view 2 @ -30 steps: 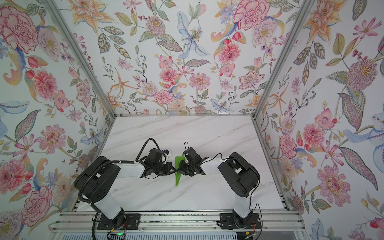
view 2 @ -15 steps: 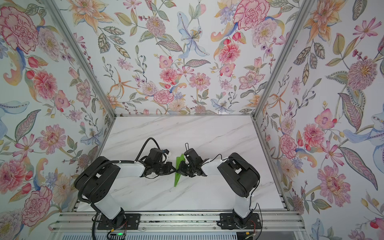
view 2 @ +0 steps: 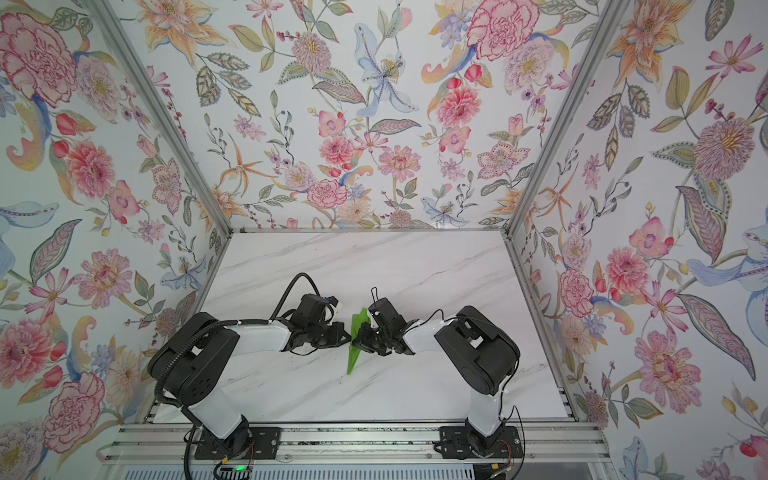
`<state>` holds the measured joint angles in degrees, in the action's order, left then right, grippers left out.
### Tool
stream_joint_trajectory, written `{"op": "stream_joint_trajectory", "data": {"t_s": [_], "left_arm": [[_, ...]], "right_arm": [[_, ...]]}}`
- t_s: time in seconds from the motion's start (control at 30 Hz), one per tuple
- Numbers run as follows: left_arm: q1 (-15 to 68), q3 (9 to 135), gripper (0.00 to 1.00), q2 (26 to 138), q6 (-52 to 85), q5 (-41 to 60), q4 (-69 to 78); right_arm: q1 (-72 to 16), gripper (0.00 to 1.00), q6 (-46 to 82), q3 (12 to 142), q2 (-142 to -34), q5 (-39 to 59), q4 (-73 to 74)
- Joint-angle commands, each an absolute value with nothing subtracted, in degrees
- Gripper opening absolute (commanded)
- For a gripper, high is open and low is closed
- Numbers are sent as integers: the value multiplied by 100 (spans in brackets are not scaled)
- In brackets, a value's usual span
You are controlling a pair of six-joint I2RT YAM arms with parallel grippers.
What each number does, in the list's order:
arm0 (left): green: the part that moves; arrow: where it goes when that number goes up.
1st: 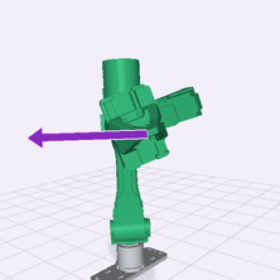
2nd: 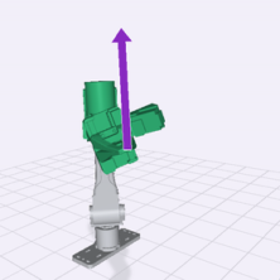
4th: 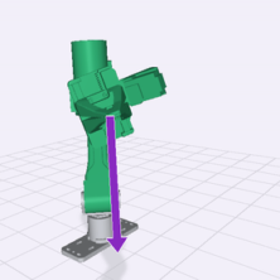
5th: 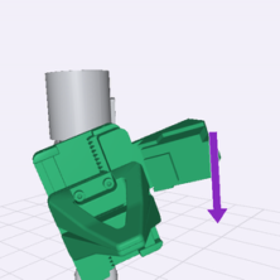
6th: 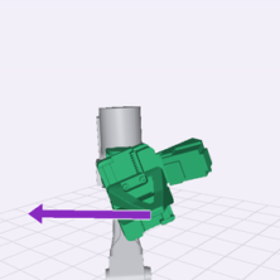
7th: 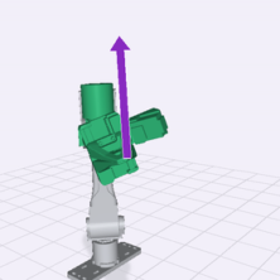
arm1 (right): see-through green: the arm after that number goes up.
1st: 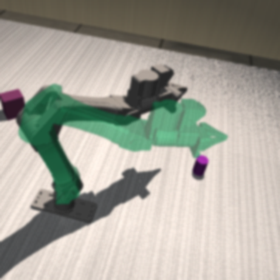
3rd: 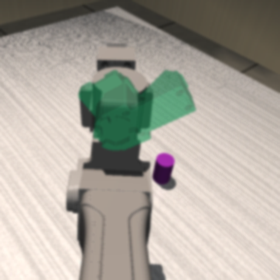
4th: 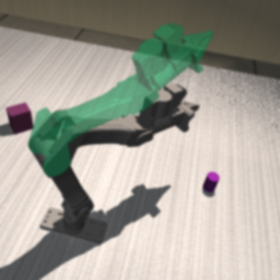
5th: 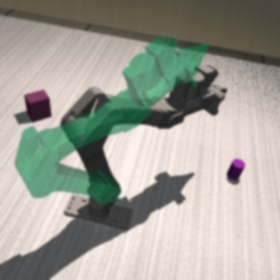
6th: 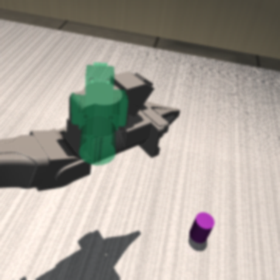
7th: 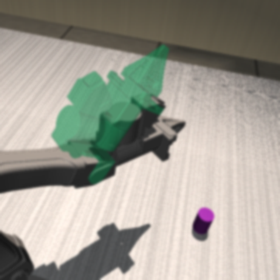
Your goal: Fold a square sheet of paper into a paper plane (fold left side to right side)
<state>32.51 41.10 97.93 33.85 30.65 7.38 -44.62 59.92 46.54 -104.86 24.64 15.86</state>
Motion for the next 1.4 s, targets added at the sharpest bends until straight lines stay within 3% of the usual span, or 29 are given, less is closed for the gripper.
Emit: {"op": "stream_joint_trajectory", "data": {"t_s": [0.0, 0.87, 1.2, 1.3, 1.37], "left_arm": [[3201, 4083, 0, 9989, 3261, 2787, 273], [3208, 4086, 0, 9952, 3287, 2861, 309], [3218, 4145, 0, 9233, 3300, 2738, -76], [3330, 4071, 0, 9004, 3420, 2829, -95], [3463, 3992, 0, 8736, 3533, 2846, -115]], "right_arm": [[-4511, 0, 6092, 4511, -10283, 2472, 1764], [-4475, 0, 6323, 4270, -10726, 2522, 2338], [-4430, 0, 6474, 4190, -10801, 2376, 2137], [-4447, 14, 6586, 4204, -10820, 2347, 2127], [-4458, 18, 6650, 4225, -10846, 2331, 2120]]}}
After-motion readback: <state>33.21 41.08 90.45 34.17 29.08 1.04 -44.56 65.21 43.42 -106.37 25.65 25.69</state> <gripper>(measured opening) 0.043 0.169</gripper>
